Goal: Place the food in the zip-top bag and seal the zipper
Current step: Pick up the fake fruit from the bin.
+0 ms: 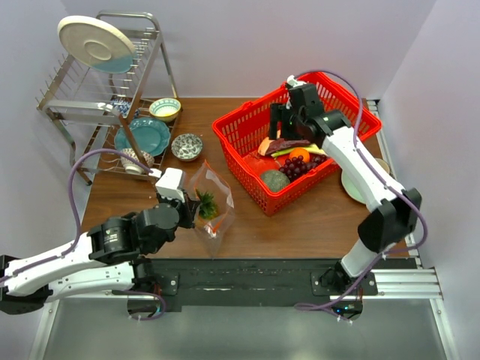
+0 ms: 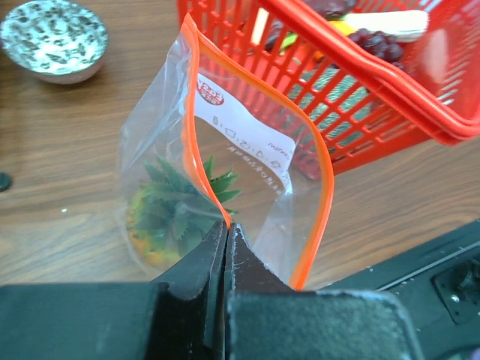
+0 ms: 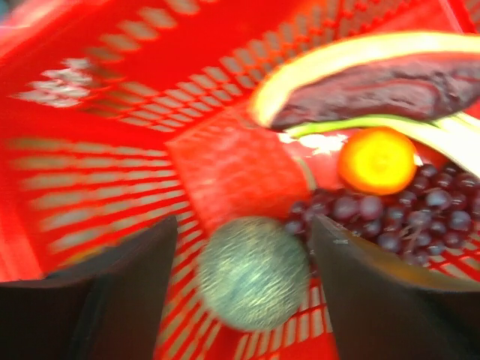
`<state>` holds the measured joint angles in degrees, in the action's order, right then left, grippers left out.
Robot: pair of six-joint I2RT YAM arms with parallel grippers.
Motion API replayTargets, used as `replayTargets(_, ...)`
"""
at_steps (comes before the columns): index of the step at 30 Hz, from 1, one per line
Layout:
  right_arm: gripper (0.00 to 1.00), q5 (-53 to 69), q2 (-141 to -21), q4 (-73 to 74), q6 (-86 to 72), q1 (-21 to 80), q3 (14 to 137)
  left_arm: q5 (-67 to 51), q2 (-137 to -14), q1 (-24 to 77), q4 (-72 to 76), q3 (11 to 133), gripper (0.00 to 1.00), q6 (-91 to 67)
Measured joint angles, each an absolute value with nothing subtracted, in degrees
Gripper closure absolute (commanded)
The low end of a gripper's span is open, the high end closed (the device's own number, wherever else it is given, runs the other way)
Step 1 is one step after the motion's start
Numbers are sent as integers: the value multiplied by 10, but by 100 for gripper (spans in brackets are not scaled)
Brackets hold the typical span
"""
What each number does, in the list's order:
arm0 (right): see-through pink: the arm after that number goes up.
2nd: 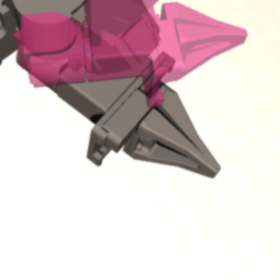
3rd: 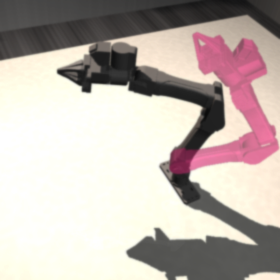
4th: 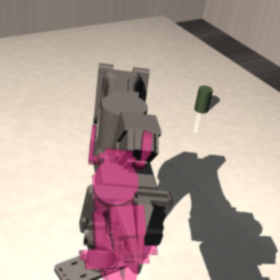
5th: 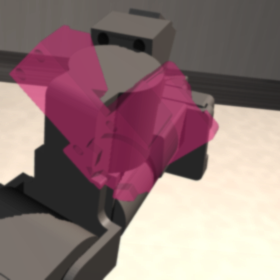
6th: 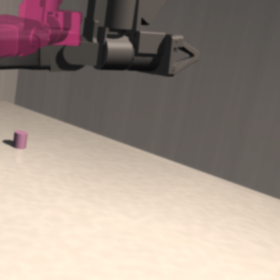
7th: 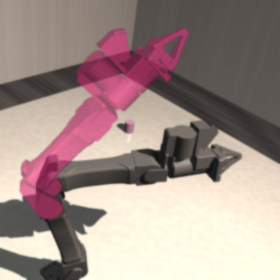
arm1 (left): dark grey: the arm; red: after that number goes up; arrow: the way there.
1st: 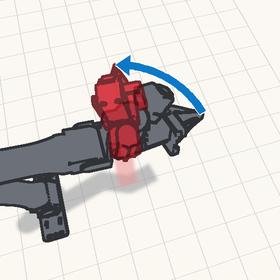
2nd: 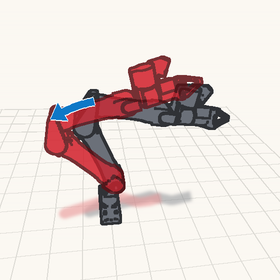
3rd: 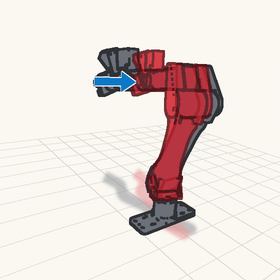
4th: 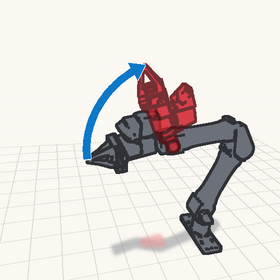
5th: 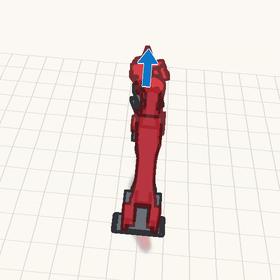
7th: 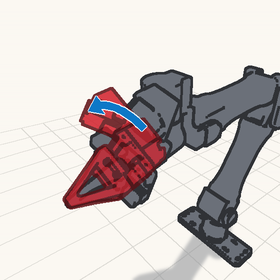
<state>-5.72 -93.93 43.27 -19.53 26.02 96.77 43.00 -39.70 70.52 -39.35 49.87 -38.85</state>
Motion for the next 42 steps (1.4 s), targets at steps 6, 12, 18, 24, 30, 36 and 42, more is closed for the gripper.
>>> replayTargets(6, 1, -95, -1010, 467, -182, 242, 968, 417, -386, 705, -361, 488, 100, -367)
replayTargets(12, 1, -110, -1015, 489, -168, 244, 967, 420, -389, 705, -352, 488, 100, -357)
replayTargets(18, 2, -117, -1016, 500, -163, 244, 957, 441, -402, 705, -353, 488, 100, -357)
replayTargets(24, 1, -84, -1008, 504, -160, 244, 931, 448, -409, 705, -351, 488, 100, -352)
replayTargets(30, 2, -142, -998, 519, -157, 244, 934, 450, -418, 705, -340, 488, 100, -346)
replayTargets(36, 1, -179, -1019, 508, -165, 228, 938, 450, -417, 705, -338, 488, 100, -342)
replayTargets(42, 1, -211, -1065, 504, -169, 203, 939, 450, -398, 705, -340, 487, 100, -343)
